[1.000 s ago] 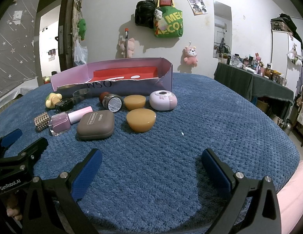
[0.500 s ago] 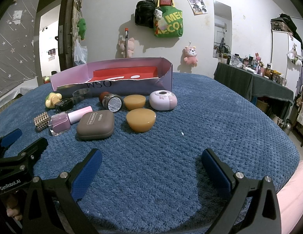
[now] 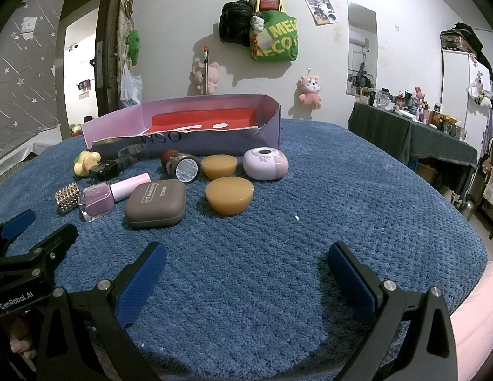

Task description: Organize rigid objects

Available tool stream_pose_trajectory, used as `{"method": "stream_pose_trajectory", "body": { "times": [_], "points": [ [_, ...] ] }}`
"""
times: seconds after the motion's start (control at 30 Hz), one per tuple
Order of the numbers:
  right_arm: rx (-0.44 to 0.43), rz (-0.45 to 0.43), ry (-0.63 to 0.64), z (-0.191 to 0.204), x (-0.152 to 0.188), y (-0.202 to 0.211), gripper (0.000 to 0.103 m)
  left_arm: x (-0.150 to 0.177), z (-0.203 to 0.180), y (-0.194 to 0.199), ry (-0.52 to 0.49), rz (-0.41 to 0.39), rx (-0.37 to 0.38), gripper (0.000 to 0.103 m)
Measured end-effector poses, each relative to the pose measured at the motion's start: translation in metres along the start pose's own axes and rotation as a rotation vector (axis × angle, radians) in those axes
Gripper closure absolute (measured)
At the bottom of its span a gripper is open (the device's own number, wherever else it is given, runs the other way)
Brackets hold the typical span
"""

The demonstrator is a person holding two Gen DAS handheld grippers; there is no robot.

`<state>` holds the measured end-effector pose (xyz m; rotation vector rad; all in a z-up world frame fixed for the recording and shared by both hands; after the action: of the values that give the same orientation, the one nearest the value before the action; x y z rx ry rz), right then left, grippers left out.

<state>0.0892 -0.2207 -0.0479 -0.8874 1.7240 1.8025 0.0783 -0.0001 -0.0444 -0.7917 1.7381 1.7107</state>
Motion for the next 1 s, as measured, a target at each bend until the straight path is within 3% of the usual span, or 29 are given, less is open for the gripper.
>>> {"method": "stream_pose_trajectory", "body": {
  "times": [0.57, 0.87, 1.0],
  "points": [
    [-0.016, 0.019, -0.014, -0.004, 0.0, -0.002, 0.0, -0.012, 0.011, -0.003, 0.023, 0.032, 0.031, 0.0],
    [-0.009, 0.02, -0.018, -0.017, -0.039, 0.004, 0.0, -0.041, 0.025, 0.002, 0.006, 0.068, 0.053, 0.001],
    [-0.001, 0.067, 0.0, -0.011, -0.052, -0.006, 0.0, -0.047, 0.022, -0.003, -0.043, 0.119, 0.079, 0.01]
  ]
}}
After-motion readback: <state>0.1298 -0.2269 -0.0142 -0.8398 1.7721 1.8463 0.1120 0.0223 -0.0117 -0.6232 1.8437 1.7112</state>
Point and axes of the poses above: each gripper's, at about its wrist camera, not at the fingertips, and y roughly against the way its jaws point, z to its left, x to its underside, the point moved 9 cm from there along -y, roughly the way its jaws point, and after that the axes turned 12 degrees about z, right-handed, at the moved point
